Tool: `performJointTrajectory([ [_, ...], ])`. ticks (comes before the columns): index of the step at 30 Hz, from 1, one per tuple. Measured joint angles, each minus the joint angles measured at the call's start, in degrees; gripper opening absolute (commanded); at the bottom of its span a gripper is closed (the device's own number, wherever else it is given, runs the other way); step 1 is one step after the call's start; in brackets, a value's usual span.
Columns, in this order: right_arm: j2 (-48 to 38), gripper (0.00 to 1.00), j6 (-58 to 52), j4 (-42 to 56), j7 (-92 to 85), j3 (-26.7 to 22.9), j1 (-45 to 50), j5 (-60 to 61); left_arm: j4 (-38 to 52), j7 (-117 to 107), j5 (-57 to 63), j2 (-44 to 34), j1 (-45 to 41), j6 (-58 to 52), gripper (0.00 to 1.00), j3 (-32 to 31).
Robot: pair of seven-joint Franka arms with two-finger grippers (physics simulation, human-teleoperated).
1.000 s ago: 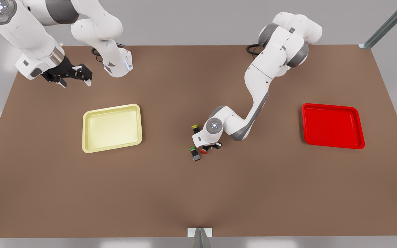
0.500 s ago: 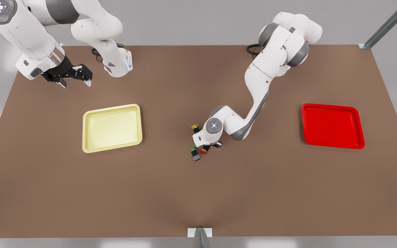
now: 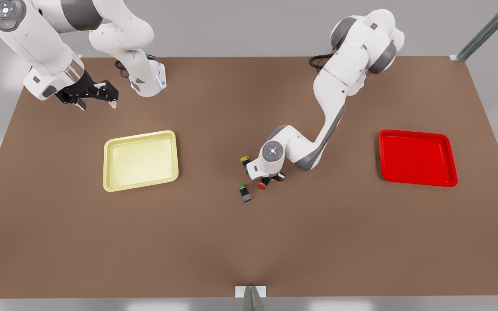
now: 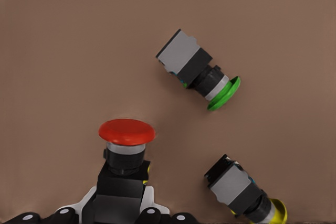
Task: Place the switches on the corresponding trays according to their colors
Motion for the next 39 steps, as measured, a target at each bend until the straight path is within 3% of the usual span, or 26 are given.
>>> performJointTrajectory([
  [13,0.16,1.0,0.09,0.0,0.11,0.98,0.18,0.44,-23.1,4.45,3.7,-16.45,9.57,0.94,0.53,5.18],
  [15,1.92,1.0,1.44,0.72,2.53,6.89,0.14,2.05,-27.76,4.85,2.89,-20.51,9.95,1.25,0.54,6.9],
  [19,11.27,1.0,9.02,6.01,29.43,24.81,-0.46,5.83,-36.65,5.42,1.24,-26.28,13.22,4.99,0.54,9.58],
  [21,18.42,1.0,10.02,11.92,36.12,29.64,4.25,4.99,-40.25,6.34,0.65,-28.76,14.52,6.66,0.54,11.15],
  [23,24.48,1.0,14.25,12.49,37.84,35.42,-1.07,0.53,-42.8,10.09,0.22,-32.07,16.97,6.21,0.54,13.25],
  [24,26.26,1.0,16.68,12.29,41.52,36.71,0.66,-0.59,-44.19,11.3,0.01,-32.89,17.85,6.6,0.54,14.48],
  [27,34.18,1.0,25.66,12.48,52.57,36.8,7.21,-7.97,-47.65,15.77,-0.41,-37.11,21.41,6.72,0.54,16.29],
  [31,45.02,1.0,29.1,17.61,44.93,36.36,8.04,-14.77,-52.93,21.0,-0.67,-41.23,24.24,8.58,0.54,21.84],
  [39,48.13,1.0,29.71,18.1,28.62,33.12,6.79,-17.52,-54.27,31.39,1.25,-41.29,30.57,10.97,0.55,31.4],
])
